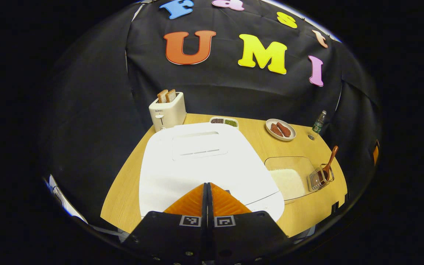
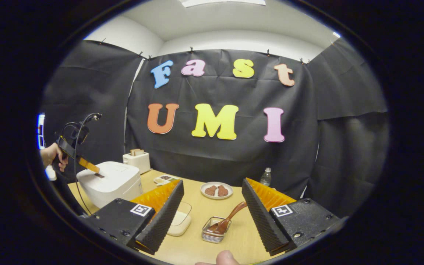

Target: Close the left gripper, press the button to open the rice cooker; take a wooden spoon from the chopstick holder with the right hand, scoop a spoonful of rice and pour it into the rice cooker, then put the wooden spoon back into the chopstick holder.

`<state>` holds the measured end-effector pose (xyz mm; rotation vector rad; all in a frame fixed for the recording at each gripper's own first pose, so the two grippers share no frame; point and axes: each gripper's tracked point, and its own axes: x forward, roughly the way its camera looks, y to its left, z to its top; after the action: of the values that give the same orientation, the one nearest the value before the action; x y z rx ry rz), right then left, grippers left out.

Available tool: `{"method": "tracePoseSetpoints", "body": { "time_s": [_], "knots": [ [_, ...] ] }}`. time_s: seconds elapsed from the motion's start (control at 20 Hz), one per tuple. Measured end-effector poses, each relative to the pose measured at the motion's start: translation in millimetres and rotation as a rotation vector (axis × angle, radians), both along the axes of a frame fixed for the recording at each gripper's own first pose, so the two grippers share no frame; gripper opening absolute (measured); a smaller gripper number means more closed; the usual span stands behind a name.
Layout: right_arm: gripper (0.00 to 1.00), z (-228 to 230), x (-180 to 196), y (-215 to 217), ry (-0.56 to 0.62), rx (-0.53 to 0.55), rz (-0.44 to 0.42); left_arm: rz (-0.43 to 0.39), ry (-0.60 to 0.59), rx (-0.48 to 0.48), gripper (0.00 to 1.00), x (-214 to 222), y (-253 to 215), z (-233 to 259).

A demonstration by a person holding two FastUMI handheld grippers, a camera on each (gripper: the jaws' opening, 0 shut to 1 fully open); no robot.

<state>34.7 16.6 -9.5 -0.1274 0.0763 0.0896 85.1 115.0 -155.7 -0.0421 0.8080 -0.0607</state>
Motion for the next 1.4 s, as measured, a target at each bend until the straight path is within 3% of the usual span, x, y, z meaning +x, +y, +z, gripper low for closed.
{"method": "tracePoseSetpoints", "body": {
  "time_s": [0.25, 0.4, 0.55, 0.7, 0.8, 0.9, 0.95, 1.0, 1.05, 1.15, 1.4],
  "knots": [
    [1.00, -17.6, 6.6, -4.2, 0.043, -0.011, 0.015, -0.016, 0.046, 0.028, 0.00, -7.7, -1.8, -10.3],
    [1.00, -24.3, 6.2, -7.2, 0.052, 0.006, 0.022, 0.022, 0.064, 0.041, 0.00, -8.7, -1.6, -15.4],
    [1.00, -27.3, 3.8, -16.2, 0.068, 0.003, 0.017, 0.055, -0.017, 0.061, 0.01, -6.3, 0.3, -4.2],
    [1.00, -22.6, 0.1, -26.7, 0.063, -0.036, -0.003, 0.053, -0.228, 0.132, 0.01, -0.2, 3.4, 43.9],
    [1.00, -16.8, -1.5, -33.0, 0.054, -0.063, -0.017, 0.064, -0.357, 0.097, 0.13, 3.4, -6.7, 80.7],
    [1.00, -13.2, -4.8, -35.7, 0.052, -0.065, -0.024, 0.071, -0.362, -0.029, 0.21, -5.2, -23.1, 87.7],
    [1.00, -11.5, -6.6, -36.3, 0.047, -0.060, -0.026, 0.088, -0.360, -0.040, 0.48, -8.6, -19.5, 88.7],
    [1.00, -8.4, -8.1, -37.9, 0.040, -0.057, -0.031, 0.097, -0.382, -0.036, 0.58, -9.9, -13.5, 92.5],
    [1.00, -6.6, -8.7, -40.5, 0.033, -0.056, -0.039, 0.116, -0.422, -0.017, 0.75, -7.9, -6.3, 100.6],
    [1.00, -5.0, -10.2, -43.0, 0.023, -0.051, -0.045, 0.142, -0.501, -0.009, 0.88, -7.4, -2.1, 116.1],
    [1.00, -2.6, -11.3, -41.1, 0.030, 0.010, -0.017, 0.119, -0.613, -0.053, 0.92, -30.4, -24.1, 145.5]
  ]
}}
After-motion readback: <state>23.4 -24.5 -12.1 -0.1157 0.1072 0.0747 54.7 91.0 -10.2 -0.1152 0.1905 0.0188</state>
